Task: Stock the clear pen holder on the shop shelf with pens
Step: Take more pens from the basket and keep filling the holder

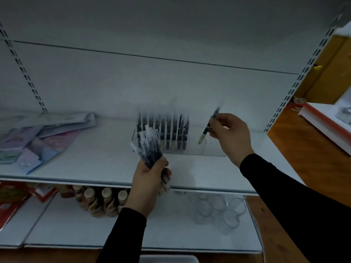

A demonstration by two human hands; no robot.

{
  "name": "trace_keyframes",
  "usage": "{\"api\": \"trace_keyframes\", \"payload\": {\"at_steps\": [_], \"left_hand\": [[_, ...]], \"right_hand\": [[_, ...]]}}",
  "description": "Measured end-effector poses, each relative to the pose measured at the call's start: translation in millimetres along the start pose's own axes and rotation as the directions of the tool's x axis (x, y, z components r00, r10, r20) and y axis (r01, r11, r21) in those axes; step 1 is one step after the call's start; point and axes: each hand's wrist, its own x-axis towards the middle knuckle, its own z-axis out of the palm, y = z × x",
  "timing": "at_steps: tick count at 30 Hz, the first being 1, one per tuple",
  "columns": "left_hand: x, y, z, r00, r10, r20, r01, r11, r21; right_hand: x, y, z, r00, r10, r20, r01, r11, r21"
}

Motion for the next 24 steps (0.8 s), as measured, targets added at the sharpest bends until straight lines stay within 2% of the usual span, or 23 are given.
{"api": "trace_keyframes", "payload": {"at_steps": [12,24], "left_hand": [[15,9,3,0.988,0.053,-0.148,-0.071,0.99,-0.123],[15,12,1,0.987,0.031,-0.156,-0.051,0.99,-0.129]], "right_hand": [[53,21,19,0.992,-0.085,0.09,0.092,0.993,-0.074],[54,20,34,0.98,-0.153,0.128,0.183,0.945,-0.27]]}}
